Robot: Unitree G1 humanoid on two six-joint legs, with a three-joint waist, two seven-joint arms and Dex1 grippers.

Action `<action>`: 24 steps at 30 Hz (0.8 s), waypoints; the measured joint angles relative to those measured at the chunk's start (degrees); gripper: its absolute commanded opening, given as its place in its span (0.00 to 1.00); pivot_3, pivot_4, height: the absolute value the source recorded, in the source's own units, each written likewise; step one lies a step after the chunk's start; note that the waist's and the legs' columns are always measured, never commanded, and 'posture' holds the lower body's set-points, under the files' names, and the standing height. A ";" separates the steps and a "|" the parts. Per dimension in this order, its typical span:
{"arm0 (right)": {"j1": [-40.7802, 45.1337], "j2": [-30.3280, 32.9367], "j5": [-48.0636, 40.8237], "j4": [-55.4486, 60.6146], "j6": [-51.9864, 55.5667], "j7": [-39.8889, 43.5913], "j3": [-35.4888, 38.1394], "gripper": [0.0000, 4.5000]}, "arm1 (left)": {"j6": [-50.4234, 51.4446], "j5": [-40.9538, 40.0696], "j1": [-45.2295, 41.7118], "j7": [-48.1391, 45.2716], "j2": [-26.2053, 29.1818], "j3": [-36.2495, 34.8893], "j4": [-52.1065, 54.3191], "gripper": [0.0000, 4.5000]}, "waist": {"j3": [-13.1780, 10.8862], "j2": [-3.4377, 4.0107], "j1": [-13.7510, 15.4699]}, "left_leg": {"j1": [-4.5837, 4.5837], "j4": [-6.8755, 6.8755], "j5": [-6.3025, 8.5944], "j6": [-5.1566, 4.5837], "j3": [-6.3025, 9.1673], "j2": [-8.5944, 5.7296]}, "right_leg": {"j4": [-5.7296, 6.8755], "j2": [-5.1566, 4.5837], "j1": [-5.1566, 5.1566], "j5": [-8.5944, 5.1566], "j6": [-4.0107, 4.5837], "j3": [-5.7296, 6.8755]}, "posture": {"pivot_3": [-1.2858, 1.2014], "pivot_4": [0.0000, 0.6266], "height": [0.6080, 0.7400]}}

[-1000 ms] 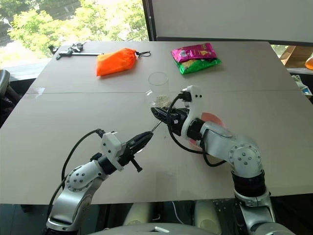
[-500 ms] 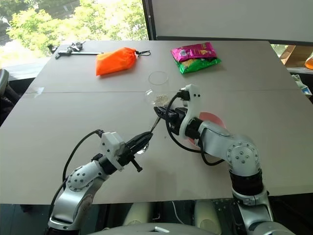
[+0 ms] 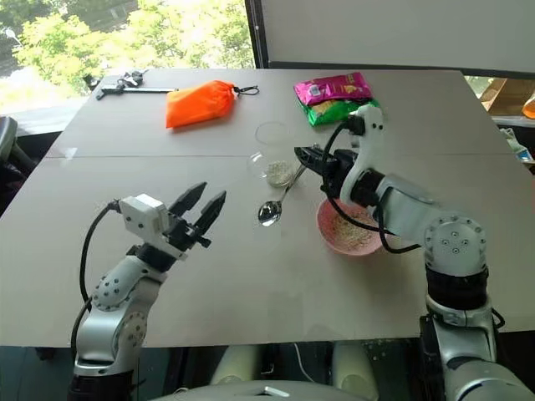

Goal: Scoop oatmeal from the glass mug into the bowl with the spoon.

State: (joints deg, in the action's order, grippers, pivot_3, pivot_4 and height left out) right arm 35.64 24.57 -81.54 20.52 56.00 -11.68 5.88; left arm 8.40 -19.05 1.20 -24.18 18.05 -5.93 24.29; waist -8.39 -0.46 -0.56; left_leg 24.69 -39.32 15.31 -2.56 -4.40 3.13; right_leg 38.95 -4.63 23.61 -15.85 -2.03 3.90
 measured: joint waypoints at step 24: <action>4.54 2.90 6.31 -3.71 -2.44 2.07 4.23 0.00 | -17.39 18.47 -19.07 8.40 -6.09 8.20 -30.60 0.49 | -0.02 -0.04 1.27 | 0.07 -0.02 -0.06 0.08 -0.05 -0.01 | 0.00 -0.04 0.04 0.06 -0.07 0.03 | 0.52 0.24 0.66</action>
State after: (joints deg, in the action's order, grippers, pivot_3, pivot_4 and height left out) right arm 40.19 27.48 -75.23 16.81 53.56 -9.60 10.11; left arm -9.00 -0.58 -17.87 -15.79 11.96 2.27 -6.30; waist -8.41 -0.50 0.70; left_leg 24.76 -39.34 15.26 -2.48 -4.45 3.12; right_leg 38.96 -4.67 23.65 -15.79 -2.10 3.93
